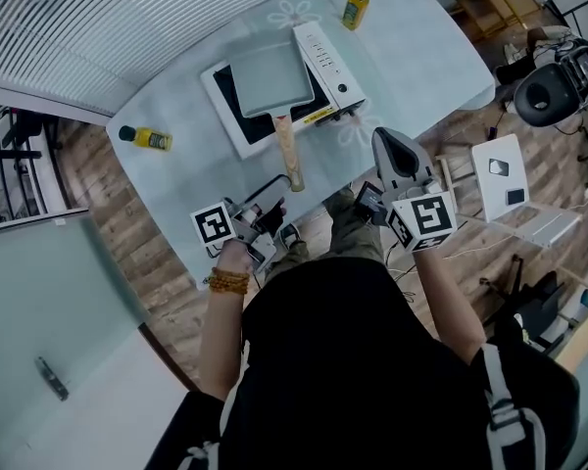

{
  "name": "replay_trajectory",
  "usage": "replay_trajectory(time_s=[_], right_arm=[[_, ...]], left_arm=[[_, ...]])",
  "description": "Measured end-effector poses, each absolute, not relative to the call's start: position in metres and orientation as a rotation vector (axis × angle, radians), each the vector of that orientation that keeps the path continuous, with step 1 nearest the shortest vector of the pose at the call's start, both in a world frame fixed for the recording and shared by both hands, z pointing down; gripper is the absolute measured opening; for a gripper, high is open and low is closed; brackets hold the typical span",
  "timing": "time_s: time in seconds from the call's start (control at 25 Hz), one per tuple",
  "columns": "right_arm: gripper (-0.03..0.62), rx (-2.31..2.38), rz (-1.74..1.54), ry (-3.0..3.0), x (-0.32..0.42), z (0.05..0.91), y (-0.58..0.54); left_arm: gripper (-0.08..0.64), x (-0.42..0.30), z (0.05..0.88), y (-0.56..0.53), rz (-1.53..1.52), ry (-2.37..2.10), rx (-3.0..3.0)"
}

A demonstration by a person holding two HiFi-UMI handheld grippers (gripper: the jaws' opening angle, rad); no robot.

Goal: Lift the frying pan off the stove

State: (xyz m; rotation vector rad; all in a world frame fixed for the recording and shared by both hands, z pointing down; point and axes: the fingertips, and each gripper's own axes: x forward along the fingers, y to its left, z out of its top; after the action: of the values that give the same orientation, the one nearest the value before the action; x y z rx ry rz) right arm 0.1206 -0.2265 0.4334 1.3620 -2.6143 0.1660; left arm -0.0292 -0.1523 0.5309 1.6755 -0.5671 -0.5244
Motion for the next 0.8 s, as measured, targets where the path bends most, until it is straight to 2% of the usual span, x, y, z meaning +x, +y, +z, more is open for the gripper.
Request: replay_trajectory(time_s=[0.56, 0.8], right_arm=[[0.002, 1.298, 0.169, -2.624, 0.107, 0.439, -0.218], [0.002, 1.279, 0.156, -2.617, 0.106, 0.440, -0.219]], left_arm=[[0.166, -0.004, 0.550, -0.159, -0.467, -0.496, 1.654], [0.118, -0.002, 0.552, -0.163, -0.459, -0.490, 1.638]])
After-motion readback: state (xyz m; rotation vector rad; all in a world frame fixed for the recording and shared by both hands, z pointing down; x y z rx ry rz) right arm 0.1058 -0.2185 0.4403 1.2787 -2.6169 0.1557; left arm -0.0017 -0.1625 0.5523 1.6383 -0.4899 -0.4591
